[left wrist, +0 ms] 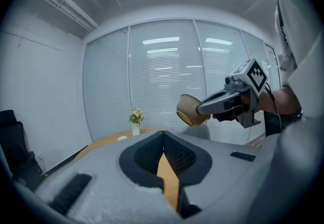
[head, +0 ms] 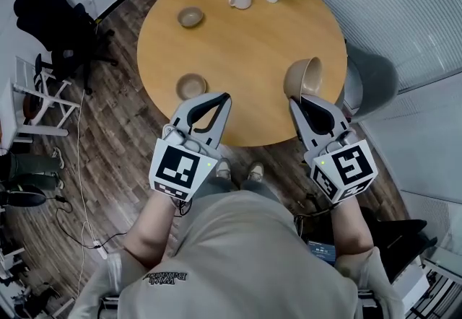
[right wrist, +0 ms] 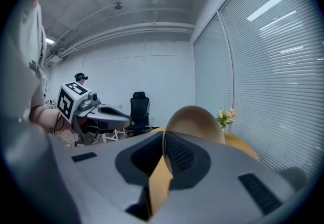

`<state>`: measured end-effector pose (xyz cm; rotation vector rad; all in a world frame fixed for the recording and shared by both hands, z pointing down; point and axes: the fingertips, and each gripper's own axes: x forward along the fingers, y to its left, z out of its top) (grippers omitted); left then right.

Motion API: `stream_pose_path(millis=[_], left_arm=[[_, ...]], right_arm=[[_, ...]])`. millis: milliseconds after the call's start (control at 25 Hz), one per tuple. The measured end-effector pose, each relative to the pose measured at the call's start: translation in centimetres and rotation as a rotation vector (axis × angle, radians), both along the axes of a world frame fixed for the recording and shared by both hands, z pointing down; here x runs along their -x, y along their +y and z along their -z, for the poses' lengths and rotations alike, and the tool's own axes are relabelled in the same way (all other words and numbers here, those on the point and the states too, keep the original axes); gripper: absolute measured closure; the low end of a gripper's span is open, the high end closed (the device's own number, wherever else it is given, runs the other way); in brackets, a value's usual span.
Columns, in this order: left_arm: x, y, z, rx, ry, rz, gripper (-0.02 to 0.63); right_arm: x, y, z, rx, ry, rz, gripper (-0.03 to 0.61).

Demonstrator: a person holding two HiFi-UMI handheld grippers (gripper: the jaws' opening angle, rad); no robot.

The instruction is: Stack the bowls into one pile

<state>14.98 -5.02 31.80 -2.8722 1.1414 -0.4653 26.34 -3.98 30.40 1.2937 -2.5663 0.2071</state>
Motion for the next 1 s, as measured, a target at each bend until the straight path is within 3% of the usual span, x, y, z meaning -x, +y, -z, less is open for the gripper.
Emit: stream_pose_path(millis=[680,1000], left_arm=[[7.8,-3.0,0.4,-0.028,-0.071,0.190,0.595],[12.5,-4.0,-1.4,0.019,-0.086,0.294,0.595]], right_arm=[[8.2,-4.5,0.9,-0.060,0.094,0.241,0.543],[14.2,-6.5,-0.6,-0.049,0.155,0.370,0.543]])
